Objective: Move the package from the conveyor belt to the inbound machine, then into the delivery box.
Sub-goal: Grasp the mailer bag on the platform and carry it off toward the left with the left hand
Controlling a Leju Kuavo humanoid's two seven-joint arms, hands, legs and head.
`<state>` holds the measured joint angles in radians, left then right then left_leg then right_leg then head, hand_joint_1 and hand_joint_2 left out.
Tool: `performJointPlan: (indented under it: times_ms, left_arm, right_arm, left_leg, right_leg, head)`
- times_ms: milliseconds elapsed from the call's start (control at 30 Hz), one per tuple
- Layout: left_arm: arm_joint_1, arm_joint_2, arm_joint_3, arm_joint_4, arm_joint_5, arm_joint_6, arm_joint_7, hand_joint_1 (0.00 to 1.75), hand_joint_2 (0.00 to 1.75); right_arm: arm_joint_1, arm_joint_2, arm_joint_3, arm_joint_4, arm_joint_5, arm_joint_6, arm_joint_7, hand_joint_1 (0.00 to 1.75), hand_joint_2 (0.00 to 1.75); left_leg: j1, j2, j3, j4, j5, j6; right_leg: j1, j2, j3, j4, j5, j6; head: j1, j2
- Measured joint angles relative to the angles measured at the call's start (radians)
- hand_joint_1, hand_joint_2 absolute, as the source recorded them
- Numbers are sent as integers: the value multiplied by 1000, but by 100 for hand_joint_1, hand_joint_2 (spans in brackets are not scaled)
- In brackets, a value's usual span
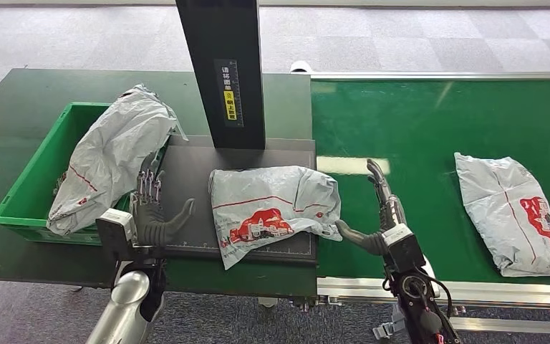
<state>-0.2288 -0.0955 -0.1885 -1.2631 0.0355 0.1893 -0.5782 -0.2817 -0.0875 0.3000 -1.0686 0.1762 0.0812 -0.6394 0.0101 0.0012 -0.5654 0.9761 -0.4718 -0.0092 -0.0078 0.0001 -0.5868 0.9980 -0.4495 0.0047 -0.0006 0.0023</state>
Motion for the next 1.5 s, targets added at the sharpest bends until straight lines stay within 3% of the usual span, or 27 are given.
performJointPlan:
  times_ms: [300, 400, 533, 733, 933, 1267, 1367, 1500]
  left_arm:
    - [0, 4, -7, 0, -5, -2, 0, 0, 175]
    - [0, 7, -16, 0, -38, -20, 0, 0, 175]
    - [-3, 15, -49, 5, -165, -24, 14, 0, 175]
    - [-16, 19, -115, 27, -403, 29, 48, 0, 175]
    - [-40, 24, -187, 59, -637, 84, 134, 0, 175]
    - [-66, 24, -220, 119, -750, 106, 166, 0, 175]
    - [-91, 24, -224, 159, -801, 90, 181, 0, 175]
    - [-131, 24, -228, 236, -878, 33, 274, 0, 175]
  right_arm:
    - [12, 3, -14, -17, 1, 4, 0, 0, 175]
    - [13, 3, -15, -18, -18, 51, 5, 0, 175]
    - [21, 6, -45, -24, -160, 173, 58, 0, 175]
    - [72, 19, -175, -59, -301, 156, 133, 0, 175]
    - [106, 36, -229, -68, -231, 74, 137, 0, 175]
    - [114, 51, -246, -69, -191, 46, 143, 0, 175]
    - [121, 55, -247, -71, -173, 42, 140, 0, 175]
    - [129, 63, -251, -75, -145, 45, 138, 0, 175]
  left_leg:
    - [0, 0, 0, 0, 0, 0]
    - [0, 0, 0, 0, 0, 0]
    - [0, 0, 0, 0, 0, 0]
    - [0, -1, 0, 0, 0, 0]
    - [0, 1, 0, 0, -1, 0]
    - [0, 0, 0, 0, 0, 0]
    - [0, 0, 0, 0, 0, 0]
    - [0, 0, 0, 0, 0, 0]
  right_leg:
    - [0, 0, 0, 0, 0, 0]
    - [0, 0, 0, 0, 0, 0]
    - [0, 0, 0, 0, 0, 0]
    - [0, 0, 0, 0, 0, 0]
    - [0, 0, 0, 0, 0, 0]
    - [0, 0, 0, 0, 0, 0]
    - [-1, 0, 0, 0, 0, 0]
    - [0, 0, 0, 0, 0, 0]
  head:
    - [0, 0]
    - [0, 0]
    - [0, 0]
    - [0, 0]
    - [0, 0]
    - [0, 0]
    - [0, 0]
    - [0, 0]
